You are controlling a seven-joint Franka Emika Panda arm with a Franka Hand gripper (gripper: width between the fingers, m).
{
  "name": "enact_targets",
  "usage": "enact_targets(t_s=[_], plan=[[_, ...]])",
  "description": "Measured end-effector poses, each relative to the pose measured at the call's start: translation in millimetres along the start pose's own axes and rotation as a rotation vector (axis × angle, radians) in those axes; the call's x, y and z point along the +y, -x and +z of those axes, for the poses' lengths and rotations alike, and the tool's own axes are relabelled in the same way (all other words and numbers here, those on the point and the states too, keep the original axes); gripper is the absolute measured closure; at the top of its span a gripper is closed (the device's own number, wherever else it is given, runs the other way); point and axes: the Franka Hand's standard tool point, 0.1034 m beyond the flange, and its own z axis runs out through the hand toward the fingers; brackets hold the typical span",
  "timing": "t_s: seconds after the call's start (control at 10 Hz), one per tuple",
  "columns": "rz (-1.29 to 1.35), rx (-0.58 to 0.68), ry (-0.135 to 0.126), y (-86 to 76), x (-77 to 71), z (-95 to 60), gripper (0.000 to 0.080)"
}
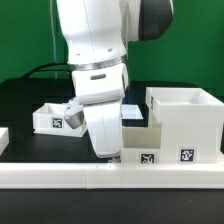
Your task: Assemble drawer
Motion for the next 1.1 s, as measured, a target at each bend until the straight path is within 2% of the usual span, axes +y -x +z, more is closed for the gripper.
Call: enact_targets(t_s=[0.7,0.9,1.1], plan=[[-0.017,-0.005,0.003,-0.4,0.9,0.1,0.0151],[-0.079,0.005,0.001,-20.7,0.8,3.1,0.0151],[-0.075,0.004,0.001,-18.4,0.7,3.1,0.0151]])
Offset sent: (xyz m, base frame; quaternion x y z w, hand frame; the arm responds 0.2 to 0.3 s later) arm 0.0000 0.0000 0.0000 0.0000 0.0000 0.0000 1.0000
